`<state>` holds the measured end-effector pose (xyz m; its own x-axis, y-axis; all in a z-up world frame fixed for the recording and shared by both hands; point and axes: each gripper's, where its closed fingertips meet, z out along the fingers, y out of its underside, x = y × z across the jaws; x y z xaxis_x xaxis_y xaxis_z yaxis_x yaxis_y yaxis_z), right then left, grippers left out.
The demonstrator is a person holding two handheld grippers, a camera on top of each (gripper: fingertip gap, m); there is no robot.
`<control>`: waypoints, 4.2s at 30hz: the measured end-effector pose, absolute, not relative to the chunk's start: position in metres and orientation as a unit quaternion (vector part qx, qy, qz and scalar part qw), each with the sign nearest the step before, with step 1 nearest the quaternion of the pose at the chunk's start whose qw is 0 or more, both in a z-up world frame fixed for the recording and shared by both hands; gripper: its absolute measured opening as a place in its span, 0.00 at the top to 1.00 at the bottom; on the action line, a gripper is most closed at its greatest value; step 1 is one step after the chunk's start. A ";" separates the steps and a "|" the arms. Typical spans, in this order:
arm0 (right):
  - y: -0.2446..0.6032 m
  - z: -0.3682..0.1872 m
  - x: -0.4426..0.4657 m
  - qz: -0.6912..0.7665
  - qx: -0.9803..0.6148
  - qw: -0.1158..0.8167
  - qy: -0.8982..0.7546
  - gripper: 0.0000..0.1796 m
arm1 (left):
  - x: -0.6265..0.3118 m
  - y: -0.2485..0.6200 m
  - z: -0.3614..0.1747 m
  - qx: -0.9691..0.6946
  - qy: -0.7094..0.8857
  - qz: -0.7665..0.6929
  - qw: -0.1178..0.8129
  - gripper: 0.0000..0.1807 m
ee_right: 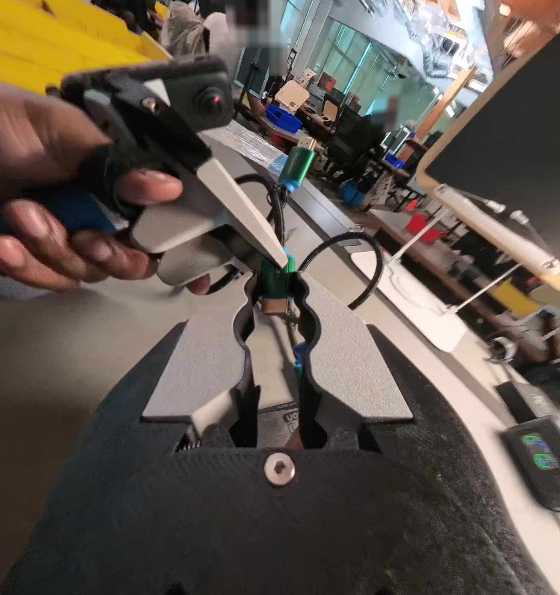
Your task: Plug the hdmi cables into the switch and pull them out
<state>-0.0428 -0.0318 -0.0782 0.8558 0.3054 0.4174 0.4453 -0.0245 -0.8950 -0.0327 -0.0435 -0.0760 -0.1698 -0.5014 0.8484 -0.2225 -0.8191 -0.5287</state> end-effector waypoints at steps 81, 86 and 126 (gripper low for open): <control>-0.036 -0.128 -0.048 0.016 -0.813 0.516 -0.269 0.88 | -0.038 -0.028 -0.111 -0.728 0.177 -0.645 0.146 0.94; -0.037 -0.126 -0.044 0.012 -0.797 0.528 -0.292 0.88 | -0.036 -0.032 -0.110 -0.720 0.181 -0.662 0.105 0.93; -0.060 -0.174 -0.014 0.026 -0.888 0.364 -0.278 0.52 | -0.041 -0.011 -0.135 -0.758 0.205 -0.606 0.127 0.93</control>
